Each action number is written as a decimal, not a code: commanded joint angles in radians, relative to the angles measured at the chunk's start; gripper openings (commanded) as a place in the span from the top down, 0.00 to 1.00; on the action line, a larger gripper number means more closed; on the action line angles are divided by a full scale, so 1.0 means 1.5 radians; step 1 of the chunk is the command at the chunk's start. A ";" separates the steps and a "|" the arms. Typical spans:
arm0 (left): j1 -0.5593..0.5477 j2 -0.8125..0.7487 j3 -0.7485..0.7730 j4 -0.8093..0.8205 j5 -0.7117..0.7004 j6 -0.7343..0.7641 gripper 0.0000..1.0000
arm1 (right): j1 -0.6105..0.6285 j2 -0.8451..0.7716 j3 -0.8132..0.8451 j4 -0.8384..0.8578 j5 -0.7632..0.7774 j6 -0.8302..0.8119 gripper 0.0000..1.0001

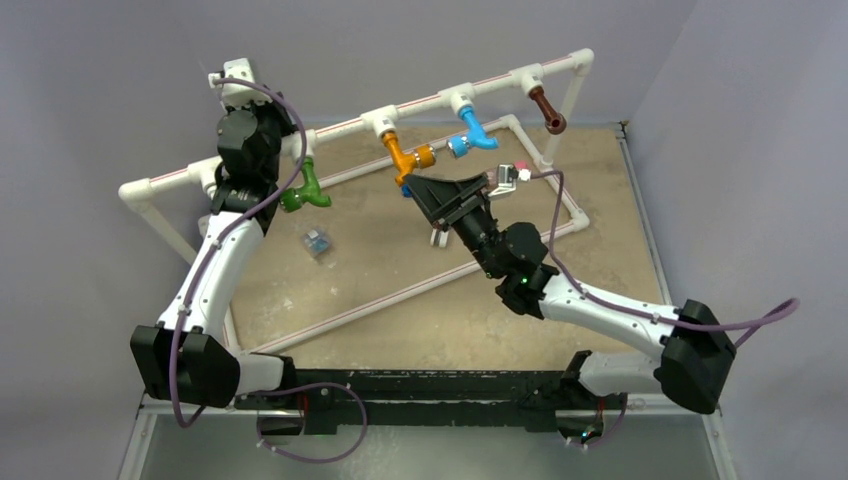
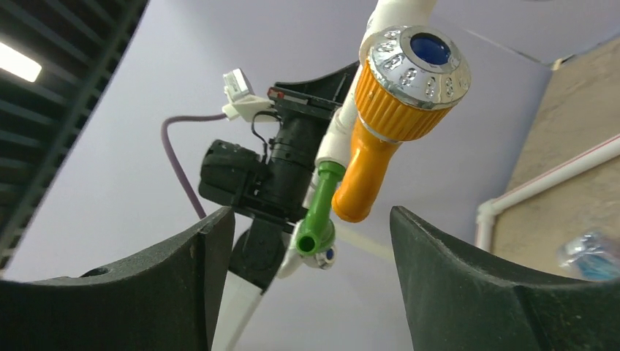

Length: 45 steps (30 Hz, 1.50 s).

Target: Install the water faucets

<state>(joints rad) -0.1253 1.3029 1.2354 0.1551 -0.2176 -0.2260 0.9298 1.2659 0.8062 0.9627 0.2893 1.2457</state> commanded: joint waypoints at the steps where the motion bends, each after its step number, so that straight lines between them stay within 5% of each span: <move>1: -0.003 0.043 -0.052 -0.160 0.026 0.003 1.00 | -0.011 -0.052 0.006 -0.087 -0.034 -0.113 0.20; 9: -0.003 0.044 -0.052 -0.160 0.026 0.003 1.00 | -0.017 -0.123 0.091 -0.294 -0.066 -0.398 0.19; 16: -0.003 0.045 -0.053 -0.159 0.029 0.003 1.00 | -0.017 -0.173 0.197 -0.415 -0.017 -0.815 0.16; 22: -0.003 0.047 -0.053 -0.160 0.030 0.002 1.00 | -0.016 -0.157 0.286 -0.561 -0.123 -1.131 0.17; 30: -0.003 0.049 -0.052 -0.159 0.029 0.004 1.00 | 0.007 -0.132 0.290 -0.627 -0.091 -1.420 0.15; 35: -0.002 0.049 -0.052 -0.159 0.028 0.005 1.00 | 0.071 -0.122 0.226 -0.528 0.026 -1.605 0.12; 45: -0.002 0.052 -0.052 -0.159 0.027 0.006 1.00 | 0.125 -0.067 0.130 -0.282 0.095 -1.898 0.10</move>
<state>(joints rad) -0.1249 1.3083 1.2350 0.1596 -0.2173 -0.2253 1.1023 1.1404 1.0187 0.3077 0.3595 -1.3663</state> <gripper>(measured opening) 0.002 0.896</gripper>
